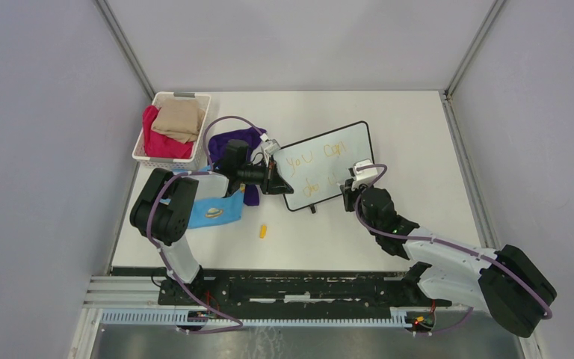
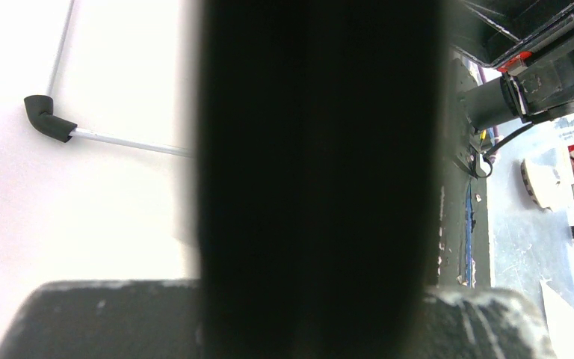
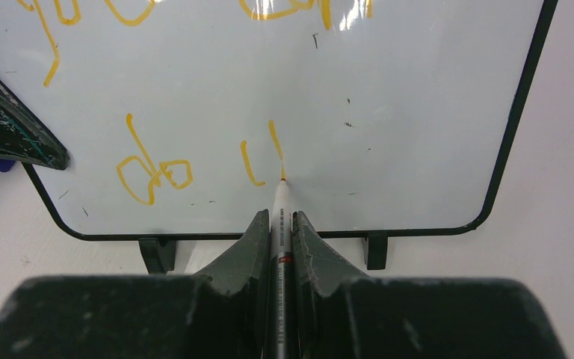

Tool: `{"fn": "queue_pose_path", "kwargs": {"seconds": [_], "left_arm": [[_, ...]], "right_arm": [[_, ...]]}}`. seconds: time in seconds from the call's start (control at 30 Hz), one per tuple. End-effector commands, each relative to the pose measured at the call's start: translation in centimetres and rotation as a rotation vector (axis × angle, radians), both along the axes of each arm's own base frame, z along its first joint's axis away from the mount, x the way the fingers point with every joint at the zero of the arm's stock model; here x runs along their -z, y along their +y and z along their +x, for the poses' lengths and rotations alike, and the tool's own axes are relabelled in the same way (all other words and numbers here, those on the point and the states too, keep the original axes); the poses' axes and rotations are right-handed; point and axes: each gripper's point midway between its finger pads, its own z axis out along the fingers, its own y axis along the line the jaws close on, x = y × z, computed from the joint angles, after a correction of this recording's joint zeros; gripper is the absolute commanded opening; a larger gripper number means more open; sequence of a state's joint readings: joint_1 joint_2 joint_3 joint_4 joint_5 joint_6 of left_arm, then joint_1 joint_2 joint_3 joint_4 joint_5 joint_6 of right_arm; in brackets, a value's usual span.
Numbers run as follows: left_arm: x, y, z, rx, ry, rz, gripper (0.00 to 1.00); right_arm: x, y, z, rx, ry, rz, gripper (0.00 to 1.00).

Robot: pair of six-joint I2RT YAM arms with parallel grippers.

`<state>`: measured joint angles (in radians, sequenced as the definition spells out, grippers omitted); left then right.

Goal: Write a sentence on the whiteboard

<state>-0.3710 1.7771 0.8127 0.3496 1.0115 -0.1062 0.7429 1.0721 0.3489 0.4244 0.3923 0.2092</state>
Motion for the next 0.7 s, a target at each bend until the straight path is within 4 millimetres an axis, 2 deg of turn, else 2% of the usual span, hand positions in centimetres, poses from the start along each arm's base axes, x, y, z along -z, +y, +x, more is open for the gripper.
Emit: {"fn": "queue_pose_path", "kwargs": {"seconds": [0.0,0.27,0.67], "left_arm": [[4.6,0.7,-1.4,-0.034,0.091,0.147,0.02],[4.6,0.6,-1.5,-0.032,0.092,0.148,0.02],[4.7,0.6,-1.5,-0.031,0.092,0.153,0.02]], "right_arm": [[-1.9,0.4,0.6,0.005,-0.038,0.04,0.0],[-3.7,0.7,1.6,0.015,-0.073,0.036,0.0],[-5.0,0.5,2.5,0.043,-0.1,0.031,0.0]]}}
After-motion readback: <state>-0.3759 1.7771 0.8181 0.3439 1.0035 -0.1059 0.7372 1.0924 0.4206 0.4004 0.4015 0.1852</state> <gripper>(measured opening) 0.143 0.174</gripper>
